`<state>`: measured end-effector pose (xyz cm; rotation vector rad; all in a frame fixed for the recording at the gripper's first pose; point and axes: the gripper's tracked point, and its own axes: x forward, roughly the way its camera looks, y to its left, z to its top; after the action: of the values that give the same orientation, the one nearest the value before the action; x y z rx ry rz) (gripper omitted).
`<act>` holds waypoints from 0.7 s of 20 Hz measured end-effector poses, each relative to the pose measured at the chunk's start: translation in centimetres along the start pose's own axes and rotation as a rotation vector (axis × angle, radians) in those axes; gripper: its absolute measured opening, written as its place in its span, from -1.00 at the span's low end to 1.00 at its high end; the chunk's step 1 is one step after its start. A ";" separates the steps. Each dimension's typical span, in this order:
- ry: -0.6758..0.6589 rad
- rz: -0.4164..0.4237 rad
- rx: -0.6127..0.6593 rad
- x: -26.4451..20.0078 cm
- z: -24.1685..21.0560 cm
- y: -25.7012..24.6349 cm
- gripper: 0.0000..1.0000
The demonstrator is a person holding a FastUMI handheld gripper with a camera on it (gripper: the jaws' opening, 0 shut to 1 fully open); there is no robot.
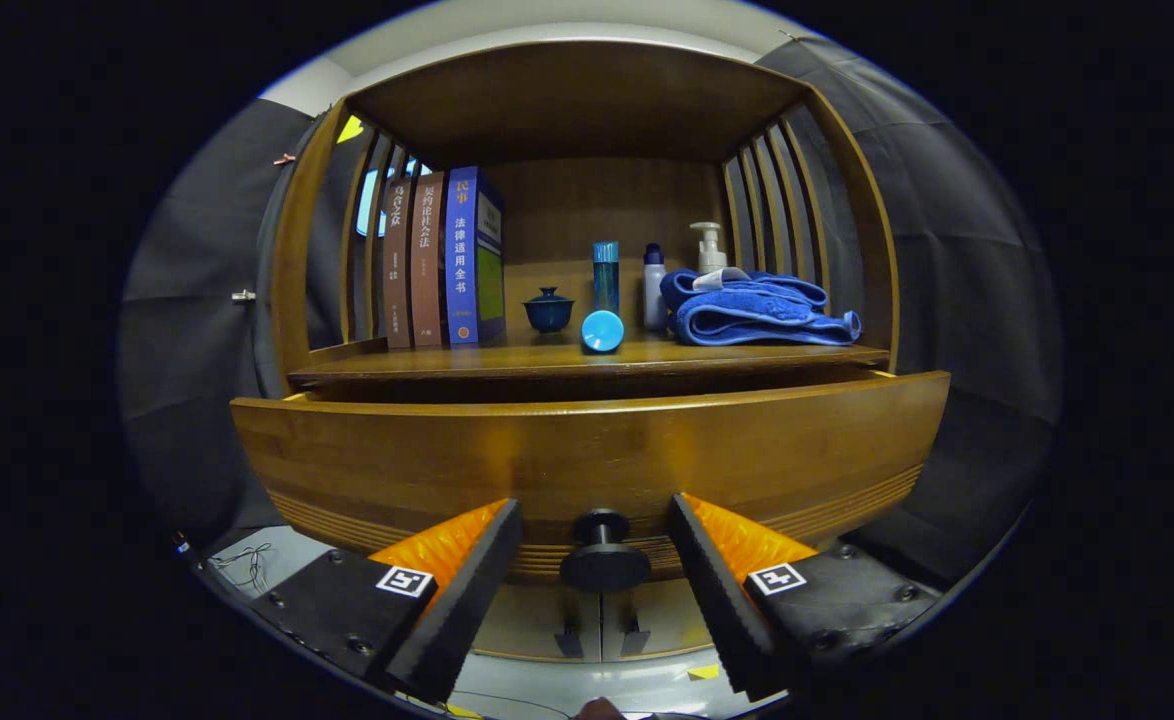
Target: Pull open the drawer, take out the items inside it, and place them on the countertop above the cabinet.
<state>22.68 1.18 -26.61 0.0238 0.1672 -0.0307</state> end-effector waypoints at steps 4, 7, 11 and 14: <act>-0.002 -0.001 0.007 3.2 0.3 0.2 0.98; -0.001 -0.001 0.005 4.6 0.5 0.3 0.98; -0.023 0.004 0.016 4.9 0.4 0.3 1.00; -0.002 0.007 0.017 5.0 -0.2 0.2 0.99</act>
<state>27.59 1.22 -27.59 0.0417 0.1651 -0.0255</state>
